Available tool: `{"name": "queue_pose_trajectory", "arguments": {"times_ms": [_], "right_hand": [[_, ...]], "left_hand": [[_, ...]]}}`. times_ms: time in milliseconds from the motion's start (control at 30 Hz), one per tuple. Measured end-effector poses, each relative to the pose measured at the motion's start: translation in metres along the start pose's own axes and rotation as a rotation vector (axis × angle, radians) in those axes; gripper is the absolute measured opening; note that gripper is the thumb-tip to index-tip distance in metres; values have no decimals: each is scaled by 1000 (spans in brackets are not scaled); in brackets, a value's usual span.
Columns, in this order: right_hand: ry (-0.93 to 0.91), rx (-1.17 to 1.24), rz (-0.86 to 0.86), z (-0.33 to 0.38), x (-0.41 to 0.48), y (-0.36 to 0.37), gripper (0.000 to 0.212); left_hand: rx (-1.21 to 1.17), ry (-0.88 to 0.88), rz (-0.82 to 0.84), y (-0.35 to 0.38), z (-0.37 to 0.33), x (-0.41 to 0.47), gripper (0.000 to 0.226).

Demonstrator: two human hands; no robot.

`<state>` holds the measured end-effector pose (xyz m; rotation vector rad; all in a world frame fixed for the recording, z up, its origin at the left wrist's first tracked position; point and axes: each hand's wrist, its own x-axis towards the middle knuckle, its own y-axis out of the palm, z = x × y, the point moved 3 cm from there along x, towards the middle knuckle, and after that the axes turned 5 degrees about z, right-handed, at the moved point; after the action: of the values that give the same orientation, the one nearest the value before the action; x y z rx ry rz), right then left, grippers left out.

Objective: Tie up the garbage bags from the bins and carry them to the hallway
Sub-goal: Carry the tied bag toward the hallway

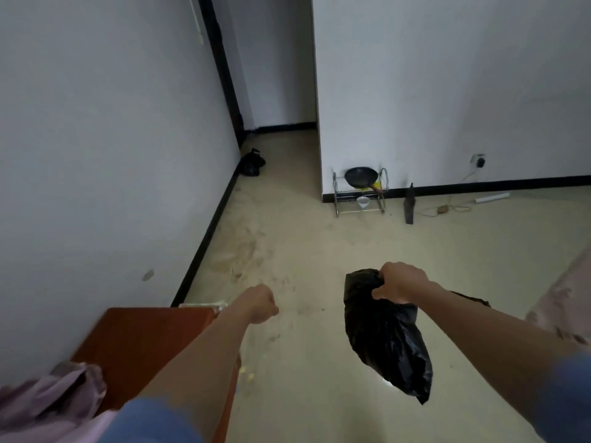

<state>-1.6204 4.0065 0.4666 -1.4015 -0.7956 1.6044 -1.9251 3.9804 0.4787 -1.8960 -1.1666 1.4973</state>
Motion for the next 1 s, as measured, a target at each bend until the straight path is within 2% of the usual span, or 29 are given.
{"name": "queue_pose_trajectory", "arguments": {"times_ms": [200, 333, 467, 533, 800, 1000], "right_hand": [[-70, -87, -17, 20, 154, -105, 41], [-114, -104, -19, 47, 262, -149, 46], [-112, -113, -2, 74, 377, -178, 45], [-102, -106, 10, 91, 435, -194, 46], [-89, -71, 18, 161, 624, -299, 44], [-101, -105, 22, 191, 780, -364, 41]], "left_hand": [[-130, -21, -70, -98, -31, 123, 25], [-138, -81, -36, -151, -17, 217, 27], [-115, -94, 18, -204, -3, 323, 17], [-102, -97, 25, -238, 3, 377, 27], [-74, -97, -59, -411, 10, 564, 30], [-133, -87, -44, -495, 5, 713, 26]]}}
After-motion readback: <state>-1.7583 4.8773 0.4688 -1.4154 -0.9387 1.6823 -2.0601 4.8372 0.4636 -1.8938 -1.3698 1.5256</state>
